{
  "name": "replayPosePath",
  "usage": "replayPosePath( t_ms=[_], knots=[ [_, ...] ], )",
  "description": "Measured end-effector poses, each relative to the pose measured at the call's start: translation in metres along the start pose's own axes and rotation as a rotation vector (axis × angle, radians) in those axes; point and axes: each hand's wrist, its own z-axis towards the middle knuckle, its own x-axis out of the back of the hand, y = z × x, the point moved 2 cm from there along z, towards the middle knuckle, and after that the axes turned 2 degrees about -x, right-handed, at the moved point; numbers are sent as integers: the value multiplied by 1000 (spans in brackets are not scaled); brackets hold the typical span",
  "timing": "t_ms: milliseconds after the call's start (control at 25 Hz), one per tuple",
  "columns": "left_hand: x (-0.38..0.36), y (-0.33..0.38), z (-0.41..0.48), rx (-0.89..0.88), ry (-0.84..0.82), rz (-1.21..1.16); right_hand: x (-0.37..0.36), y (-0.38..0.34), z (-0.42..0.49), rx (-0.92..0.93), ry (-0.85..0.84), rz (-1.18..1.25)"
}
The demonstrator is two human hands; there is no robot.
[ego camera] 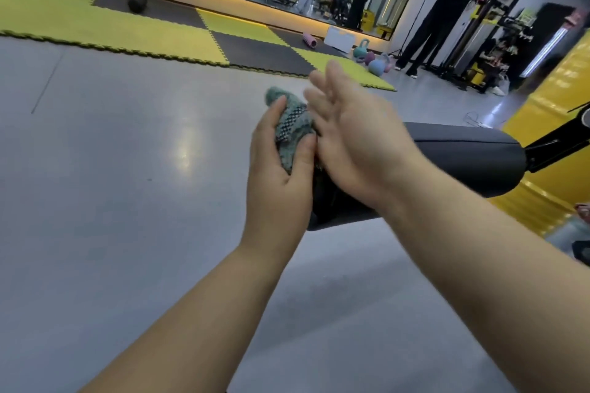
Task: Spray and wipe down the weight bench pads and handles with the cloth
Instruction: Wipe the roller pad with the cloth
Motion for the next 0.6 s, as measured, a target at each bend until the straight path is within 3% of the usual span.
replayPosePath(
  t_ms=[160,280,480,600],
  knots=[
    [-7,-17,8,-73,18,56,49,-13,-5,466,196,-908],
    [-21,-15,2,-314,-16,167,66,8,5,522,198,-1290],
    [-23,-43,-50,-536,-7,223,69,20,21,641,344,-1318],
    [-17,-60,-68,-429,30,233,68,16,27,563,320,-1349]
  ],
)
